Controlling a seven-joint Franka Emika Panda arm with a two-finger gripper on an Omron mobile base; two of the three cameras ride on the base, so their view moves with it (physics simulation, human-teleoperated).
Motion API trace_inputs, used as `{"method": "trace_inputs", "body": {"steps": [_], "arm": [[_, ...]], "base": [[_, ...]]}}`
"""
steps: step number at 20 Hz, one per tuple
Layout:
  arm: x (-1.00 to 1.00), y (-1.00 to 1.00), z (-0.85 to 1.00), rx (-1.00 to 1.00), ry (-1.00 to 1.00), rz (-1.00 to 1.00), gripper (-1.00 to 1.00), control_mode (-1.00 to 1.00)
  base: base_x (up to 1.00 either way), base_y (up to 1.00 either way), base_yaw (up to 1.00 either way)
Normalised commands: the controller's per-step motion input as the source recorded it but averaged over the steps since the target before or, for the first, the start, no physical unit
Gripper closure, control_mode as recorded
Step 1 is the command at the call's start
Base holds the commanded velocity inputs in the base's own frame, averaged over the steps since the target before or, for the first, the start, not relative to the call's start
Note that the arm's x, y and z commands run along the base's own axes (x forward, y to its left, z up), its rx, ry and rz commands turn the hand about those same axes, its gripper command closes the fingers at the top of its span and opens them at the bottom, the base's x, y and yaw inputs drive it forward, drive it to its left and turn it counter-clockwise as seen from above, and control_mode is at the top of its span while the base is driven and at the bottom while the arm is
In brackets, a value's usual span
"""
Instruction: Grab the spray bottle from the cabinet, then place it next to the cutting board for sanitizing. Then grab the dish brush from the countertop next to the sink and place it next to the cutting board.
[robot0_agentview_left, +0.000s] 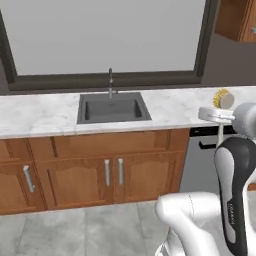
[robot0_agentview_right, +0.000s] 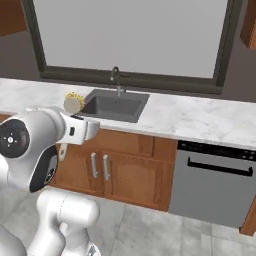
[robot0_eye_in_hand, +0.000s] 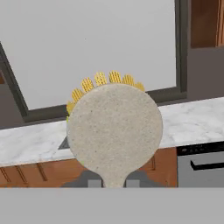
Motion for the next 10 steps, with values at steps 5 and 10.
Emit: {"method": "trace_inputs", "body": {"steps": [5, 10], "arm": [[0.00, 0.00, 0.00, 0.00, 0.00, 0.00, 1.00, 1.00], [0.00, 0.00, 0.00, 0.00, 0.00, 0.00, 1.00, 1.00]], "base": [[-1.00, 1.00, 0.04], [-0.75, 1.00, 0.00]]}}
